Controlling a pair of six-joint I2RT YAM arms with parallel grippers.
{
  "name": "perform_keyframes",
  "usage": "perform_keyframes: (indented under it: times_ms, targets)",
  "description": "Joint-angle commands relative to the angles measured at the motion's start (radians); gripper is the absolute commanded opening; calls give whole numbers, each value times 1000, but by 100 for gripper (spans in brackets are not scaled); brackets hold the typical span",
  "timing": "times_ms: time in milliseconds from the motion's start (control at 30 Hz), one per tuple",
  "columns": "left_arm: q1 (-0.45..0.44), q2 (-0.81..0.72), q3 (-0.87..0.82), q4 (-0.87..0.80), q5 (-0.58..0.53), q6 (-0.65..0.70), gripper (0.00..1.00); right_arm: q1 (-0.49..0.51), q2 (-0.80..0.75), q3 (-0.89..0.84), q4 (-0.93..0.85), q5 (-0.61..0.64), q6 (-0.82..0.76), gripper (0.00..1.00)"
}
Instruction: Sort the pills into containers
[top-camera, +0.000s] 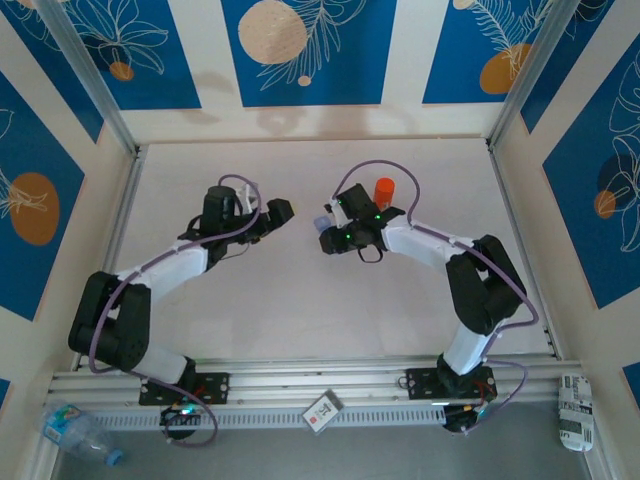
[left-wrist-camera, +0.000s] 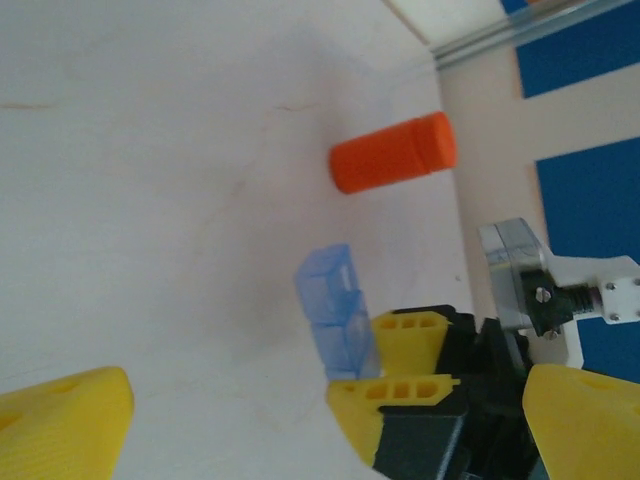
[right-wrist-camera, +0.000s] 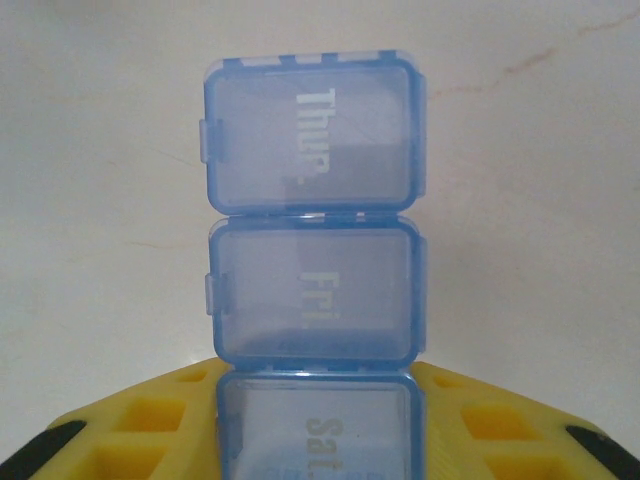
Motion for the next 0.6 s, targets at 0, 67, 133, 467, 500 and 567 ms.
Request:
perform_keyframes:
  times_ms: [0,67,133,467,500,567]
  targets:
    - [-35,27,-17,169,44,-98,100,-7,-47,-10,18,-80,45,36]
    - [-47,37,-26,221,46,-133,100,-9,-58,-10,26,-100,60,36]
    - [-59,48,-31,263,48,-162,100,-10,-64,-11,32,-115,71,36]
    - [-98,90,-19,334,40,-209,100,-6,-62,-13,54,-154,104,36]
    - [-101,97,-19,346,40,-216,100,-5,-60,-13,55,-156,105,36]
    - [-104,107,-14,361,40,-224,100,-1,-59,-10,54,-158,107,36]
